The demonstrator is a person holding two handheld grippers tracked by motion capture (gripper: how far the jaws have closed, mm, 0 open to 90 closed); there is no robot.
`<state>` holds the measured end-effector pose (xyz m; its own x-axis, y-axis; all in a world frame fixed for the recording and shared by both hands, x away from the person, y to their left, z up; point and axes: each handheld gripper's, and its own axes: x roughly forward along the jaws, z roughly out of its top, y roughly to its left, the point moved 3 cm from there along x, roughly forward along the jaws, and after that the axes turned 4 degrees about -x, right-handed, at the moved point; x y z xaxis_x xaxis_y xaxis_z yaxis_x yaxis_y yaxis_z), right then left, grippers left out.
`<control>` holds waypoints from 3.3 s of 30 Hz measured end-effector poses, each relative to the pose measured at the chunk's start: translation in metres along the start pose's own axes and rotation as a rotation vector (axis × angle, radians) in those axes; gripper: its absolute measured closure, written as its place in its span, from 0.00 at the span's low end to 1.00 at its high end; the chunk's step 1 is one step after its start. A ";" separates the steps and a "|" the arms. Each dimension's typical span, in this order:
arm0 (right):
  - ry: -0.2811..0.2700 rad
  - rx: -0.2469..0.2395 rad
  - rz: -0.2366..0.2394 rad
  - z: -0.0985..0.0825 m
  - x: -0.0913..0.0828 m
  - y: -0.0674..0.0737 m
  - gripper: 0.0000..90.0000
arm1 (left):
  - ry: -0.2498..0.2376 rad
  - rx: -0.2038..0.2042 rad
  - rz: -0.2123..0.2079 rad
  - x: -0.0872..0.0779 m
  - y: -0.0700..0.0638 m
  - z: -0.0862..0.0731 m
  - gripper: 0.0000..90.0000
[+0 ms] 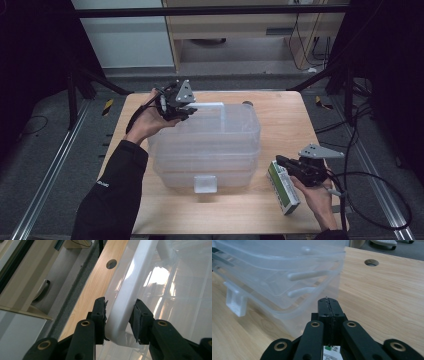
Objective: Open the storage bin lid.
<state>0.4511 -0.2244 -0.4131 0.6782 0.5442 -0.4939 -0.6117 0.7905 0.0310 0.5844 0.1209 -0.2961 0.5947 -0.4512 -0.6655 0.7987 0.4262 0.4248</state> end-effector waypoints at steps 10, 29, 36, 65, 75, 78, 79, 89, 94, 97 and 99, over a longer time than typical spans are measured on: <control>-0.022 -0.016 0.066 0.015 0.014 0.018 1.00 | -0.002 -0.019 0.007 0.003 0.007 0.002 0.73; -0.062 -0.001 0.087 0.031 0.035 0.028 1.00 | -0.004 -0.030 -0.012 0.004 0.010 0.002 0.73; -0.056 0.001 0.086 0.031 0.035 0.028 1.00 | -0.025 -0.049 -0.022 -0.001 0.010 0.000 0.66; -0.041 -0.005 0.082 0.031 0.035 0.028 1.00 | -0.226 -0.350 0.093 -0.095 0.017 -0.070 0.64; -0.037 -0.007 0.083 0.031 0.036 0.029 1.00 | -0.301 -0.531 0.218 -0.120 0.011 -0.120 0.78; -0.037 -0.006 0.082 0.030 0.036 0.029 1.00 | -0.323 -0.563 0.242 -0.123 0.008 -0.135 0.82; -0.037 -0.006 0.082 0.030 0.036 0.029 1.00 | -0.323 -0.563 0.242 -0.123 0.008 -0.135 0.83; -0.034 -0.006 0.082 0.030 0.036 0.029 1.00 | -0.306 -0.691 0.263 -0.109 -0.022 -0.189 0.98; -0.035 -0.006 0.081 0.030 0.036 0.029 1.00 | -0.276 -0.708 0.239 -0.098 -0.037 -0.203 0.99; -0.035 -0.006 0.079 0.030 0.036 0.030 1.00 | -0.266 -0.711 0.219 -0.093 -0.043 -0.206 0.99; -0.036 -0.008 0.079 0.030 0.036 0.030 1.00 | -0.252 -0.706 0.177 -0.084 -0.054 -0.208 0.99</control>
<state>0.4695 -0.1732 -0.4040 0.6420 0.6145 -0.4585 -0.6668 0.7427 0.0618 0.4722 0.2988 -0.3911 0.7786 -0.4589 -0.4280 0.4922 0.8697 -0.0371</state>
